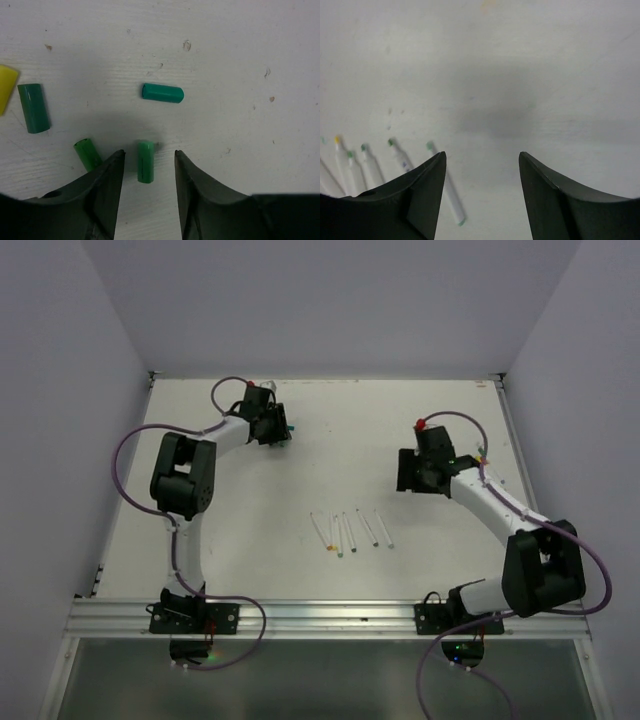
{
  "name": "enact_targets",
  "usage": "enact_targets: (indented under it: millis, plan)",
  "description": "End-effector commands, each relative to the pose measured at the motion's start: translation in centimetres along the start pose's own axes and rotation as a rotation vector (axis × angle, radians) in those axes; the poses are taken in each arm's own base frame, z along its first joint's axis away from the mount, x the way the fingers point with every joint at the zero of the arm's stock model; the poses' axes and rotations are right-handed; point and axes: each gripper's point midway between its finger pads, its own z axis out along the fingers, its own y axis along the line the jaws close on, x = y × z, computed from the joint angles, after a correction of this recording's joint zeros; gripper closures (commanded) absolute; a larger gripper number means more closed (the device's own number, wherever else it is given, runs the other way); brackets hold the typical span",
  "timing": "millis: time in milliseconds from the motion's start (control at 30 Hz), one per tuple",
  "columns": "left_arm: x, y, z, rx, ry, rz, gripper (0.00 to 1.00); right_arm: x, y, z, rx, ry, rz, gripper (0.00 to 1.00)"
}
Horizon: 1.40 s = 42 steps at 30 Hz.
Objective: Open the pen caps
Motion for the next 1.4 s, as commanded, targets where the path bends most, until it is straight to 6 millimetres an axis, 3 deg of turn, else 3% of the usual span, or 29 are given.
enact_targets:
  millis: [0, 133, 233, 400, 533, 767, 1033, 1367]
  plan:
    - [-0.7, -0.5, -1.1, 0.013, -0.043, -0.004, 0.50, -6.0, -5.4, -1.9, 0.124, -0.140, 0.009, 0.37]
    - [-1.8, -1.4, -1.8, 0.065, -0.103, -0.035, 0.44, -7.6, -11.9, -0.6, 0.323, -0.111, -0.028, 0.39]
    - [-2.7, -2.4, -2.9, 0.106, -0.145, -0.050, 0.43, -7.7, -15.1, 0.4, 0.403, -0.088, -0.028, 0.40]
    - [-4.5, -4.6, -5.6, 0.213, -0.233, -0.051, 0.41, -6.1, -18.6, 2.6, 0.401, -0.044, 0.093, 0.42]
    - [-5.8, -5.7, -7.9, 0.259, -0.288, -0.033, 0.41, -5.2, -20.8, 3.0, 0.443, -0.022, 0.121, 0.43]
    - [-6.1, -6.9, -9.0, 0.320, -0.301, -0.027, 0.40, -4.3, -21.8, 4.6, 0.413, -0.005, 0.170, 0.43]
    - [-5.5, -6.9, -8.1, 0.333, -0.281, -0.031, 0.41, -3.5, -22.6, 5.6, 0.389, 0.022, 0.210, 0.45]
    - [-5.3, -6.9, -8.2, 0.343, -0.279, -0.028, 0.41, -1.7, -21.5, 5.8, 0.340, 0.105, 0.230, 0.59]
